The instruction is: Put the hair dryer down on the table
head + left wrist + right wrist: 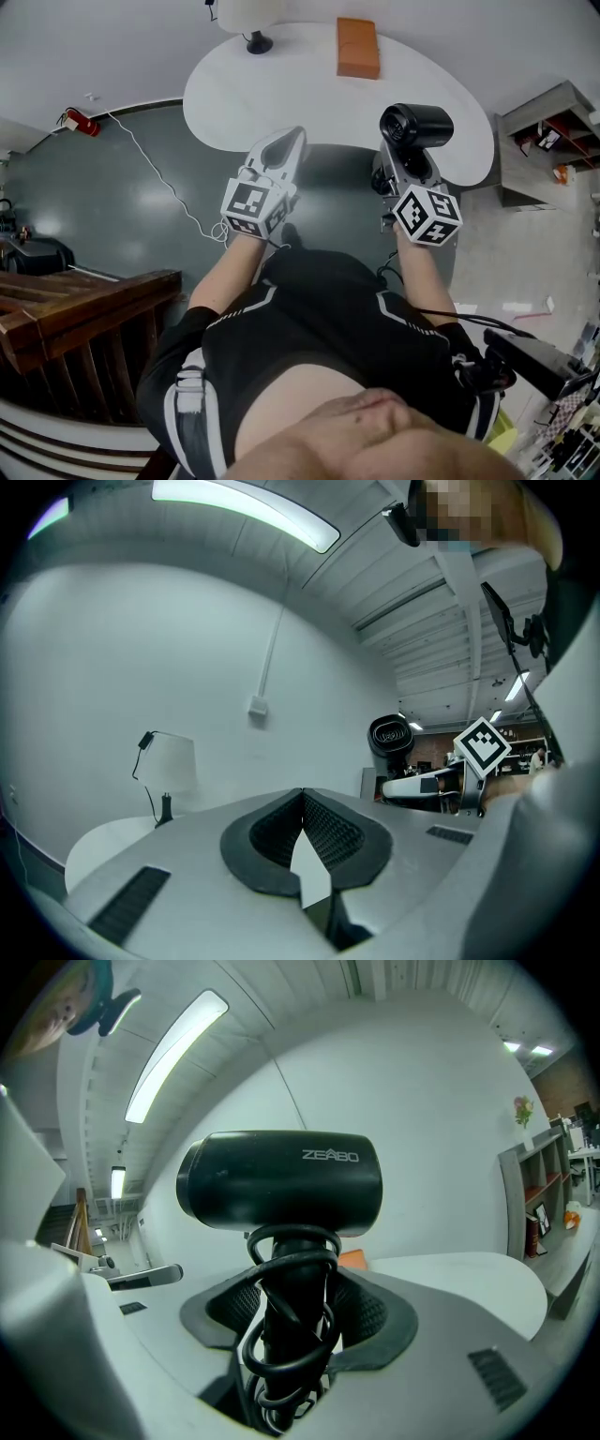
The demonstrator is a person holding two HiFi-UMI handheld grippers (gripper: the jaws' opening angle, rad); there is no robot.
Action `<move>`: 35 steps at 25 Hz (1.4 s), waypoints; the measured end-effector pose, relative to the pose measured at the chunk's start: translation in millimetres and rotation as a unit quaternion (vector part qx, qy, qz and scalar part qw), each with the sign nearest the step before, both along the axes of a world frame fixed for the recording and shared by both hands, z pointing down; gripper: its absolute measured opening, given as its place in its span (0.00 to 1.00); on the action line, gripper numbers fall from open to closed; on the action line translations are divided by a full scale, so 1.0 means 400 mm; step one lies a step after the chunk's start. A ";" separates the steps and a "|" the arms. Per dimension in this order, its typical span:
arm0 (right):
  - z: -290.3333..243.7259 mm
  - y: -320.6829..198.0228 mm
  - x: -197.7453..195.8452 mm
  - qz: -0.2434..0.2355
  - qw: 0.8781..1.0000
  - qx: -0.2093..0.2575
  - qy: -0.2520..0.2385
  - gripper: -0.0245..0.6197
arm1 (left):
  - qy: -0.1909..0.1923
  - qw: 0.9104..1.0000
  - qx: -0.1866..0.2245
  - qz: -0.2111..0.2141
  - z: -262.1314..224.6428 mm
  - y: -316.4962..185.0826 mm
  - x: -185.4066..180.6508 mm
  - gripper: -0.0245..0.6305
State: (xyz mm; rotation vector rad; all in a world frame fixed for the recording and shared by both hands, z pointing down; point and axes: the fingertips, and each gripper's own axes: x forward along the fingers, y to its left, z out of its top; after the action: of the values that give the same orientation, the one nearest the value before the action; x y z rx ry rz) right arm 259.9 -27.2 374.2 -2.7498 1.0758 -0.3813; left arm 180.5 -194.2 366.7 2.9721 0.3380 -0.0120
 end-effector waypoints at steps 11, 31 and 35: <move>0.024 -0.178 0.038 -0.009 0.999 -0.041 0.018 0.44 | 0.004 1.000 -0.005 0.012 0.016 -0.190 0.032 0.09; 0.056 -0.517 0.232 -0.220 0.962 -0.143 0.071 0.44 | -0.023 0.994 -0.010 -0.104 0.053 -0.459 0.075 0.09; 0.070 -0.585 0.279 -0.288 0.940 -0.161 0.084 0.44 | -0.030 0.988 -0.015 -0.148 0.062 -0.488 0.106 0.09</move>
State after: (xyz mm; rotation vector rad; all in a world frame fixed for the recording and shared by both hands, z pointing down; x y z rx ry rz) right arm 371.5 -261.1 402.0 -2.7115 2.0354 -0.4299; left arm 222.9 -389.6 391.5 2.9549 -0.1108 0.0392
